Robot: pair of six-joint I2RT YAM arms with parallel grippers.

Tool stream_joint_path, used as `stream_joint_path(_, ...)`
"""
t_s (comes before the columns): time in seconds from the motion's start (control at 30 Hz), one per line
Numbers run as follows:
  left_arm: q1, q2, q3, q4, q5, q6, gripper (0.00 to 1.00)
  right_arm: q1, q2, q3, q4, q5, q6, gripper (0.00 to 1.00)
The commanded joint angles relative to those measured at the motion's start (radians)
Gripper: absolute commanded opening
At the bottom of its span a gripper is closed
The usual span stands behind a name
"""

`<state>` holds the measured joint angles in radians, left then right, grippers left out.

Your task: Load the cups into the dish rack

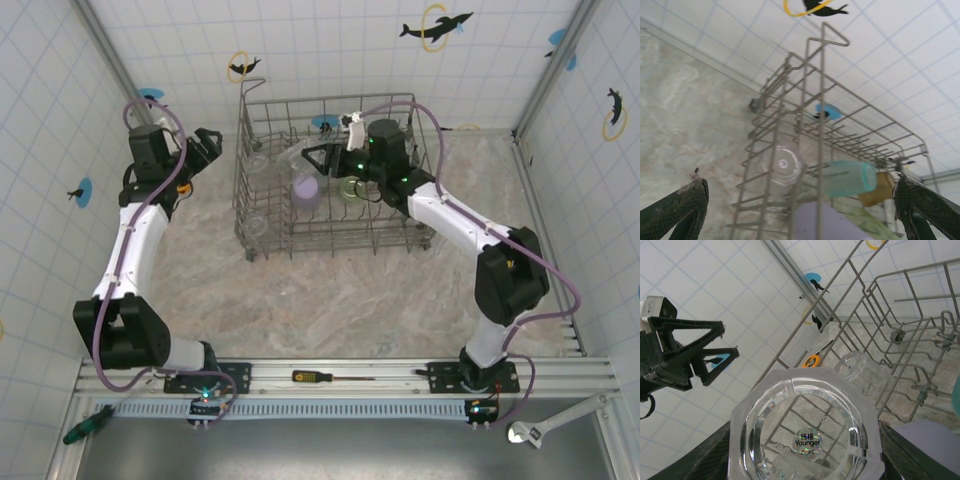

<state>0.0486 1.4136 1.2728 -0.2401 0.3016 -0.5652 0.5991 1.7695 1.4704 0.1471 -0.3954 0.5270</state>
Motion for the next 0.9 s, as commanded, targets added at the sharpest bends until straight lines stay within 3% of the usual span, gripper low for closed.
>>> stream_joint_path(0.0, 0.022, 0.02, -0.049, -0.035, -0.086, 0.069, 0.97, 0.03, 0.051, 0.098, -0.096, 0.064, -0.085, 0.39)
stream_joint_path(0.33, 0.079, 0.052, -0.16, 0.0, -0.14, 0.13, 0.97, 0.105, 0.186, 0.315, -0.281, 0.162, -0.193, 0.38)
stream_joint_path(0.5, 0.083, 0.028, -0.216, 0.017, -0.22, 0.154, 0.97, 0.129, 0.247, 0.36, -0.299, 0.193, -0.201, 0.38)
stream_joint_path(0.87, 0.083, 0.056, -0.222, 0.034, -0.149, 0.124, 0.97, 0.166, 0.378, 0.509, -0.386, 0.237, -0.244, 0.37)
